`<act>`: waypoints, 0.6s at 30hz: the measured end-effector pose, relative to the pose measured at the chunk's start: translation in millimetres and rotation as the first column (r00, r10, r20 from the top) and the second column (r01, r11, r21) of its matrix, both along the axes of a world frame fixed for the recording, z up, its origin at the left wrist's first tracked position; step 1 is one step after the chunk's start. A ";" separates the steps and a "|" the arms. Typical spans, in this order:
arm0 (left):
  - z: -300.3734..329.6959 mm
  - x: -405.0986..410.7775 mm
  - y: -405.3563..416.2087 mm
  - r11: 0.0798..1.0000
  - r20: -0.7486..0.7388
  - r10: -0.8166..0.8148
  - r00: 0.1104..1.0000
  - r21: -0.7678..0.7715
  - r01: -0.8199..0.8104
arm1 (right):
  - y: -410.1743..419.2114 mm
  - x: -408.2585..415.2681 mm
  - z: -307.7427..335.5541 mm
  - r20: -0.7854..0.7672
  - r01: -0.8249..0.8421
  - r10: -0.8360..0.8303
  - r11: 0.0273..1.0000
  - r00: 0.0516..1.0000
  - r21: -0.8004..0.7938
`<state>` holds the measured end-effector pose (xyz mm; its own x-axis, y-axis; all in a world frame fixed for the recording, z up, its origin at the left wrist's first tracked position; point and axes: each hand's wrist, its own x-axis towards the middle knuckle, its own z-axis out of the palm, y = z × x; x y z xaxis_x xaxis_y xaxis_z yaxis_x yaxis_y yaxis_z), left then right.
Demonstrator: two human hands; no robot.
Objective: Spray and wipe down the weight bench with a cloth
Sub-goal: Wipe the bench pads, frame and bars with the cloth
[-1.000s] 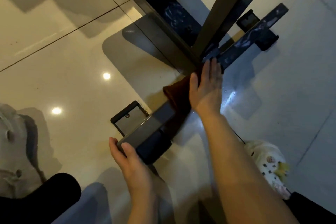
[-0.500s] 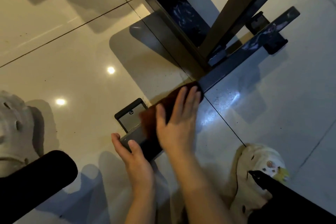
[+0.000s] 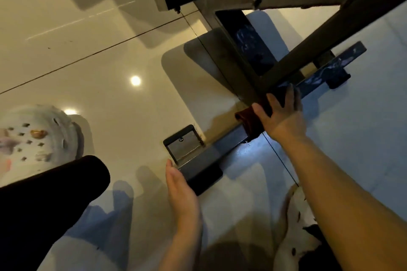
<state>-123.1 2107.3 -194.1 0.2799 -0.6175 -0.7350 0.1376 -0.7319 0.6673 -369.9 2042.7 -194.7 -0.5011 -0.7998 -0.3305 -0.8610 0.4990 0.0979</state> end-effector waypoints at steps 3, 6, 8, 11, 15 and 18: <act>-0.4 -4.4 -8.7 1.000 -0.014 0.009 1.000 0.028 -0.008 | 3.8 17.1 -7.1 -0.004 -0.104 0.104 0.984 0.995 -0.146; -0.6 -9.2 -11.0 0.995 -0.005 0.008 1.000 0.099 -0.007 | 11.0 44.9 -17.2 0.092 -0.016 0.039 0.972 0.995 -0.236; -1.6 -9.7 -10.2 0.989 -0.007 -0.005 1.000 0.146 0.006 | 15.1 69.9 -17.8 0.135 0.074 -0.041 0.967 0.990 -0.242; -4.0 -9.4 -9.1 0.986 -0.012 -0.029 1.000 0.166 0.030 | 21.8 125.4 -16.3 0.167 0.062 -0.030 0.979 0.986 -0.193; -4.3 -5.2 -6.6 0.988 -0.098 -0.039 0.994 0.142 0.053 | 32.3 188.0 -7.6 0.204 -0.125 0.152 0.982 0.967 -0.139; -1.6 1.0 -9.4 0.990 -0.208 0.009 0.978 0.139 0.020 | 26.4 180.8 9.7 0.274 -0.324 0.324 0.945 0.906 -0.044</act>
<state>-122.0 2098.0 -195.6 0.1094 -0.5058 -0.8557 0.2579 -0.8169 0.5159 -189.0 2069.1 -185.0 -0.1040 -0.9015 -0.4202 -0.9684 0.1881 -0.1639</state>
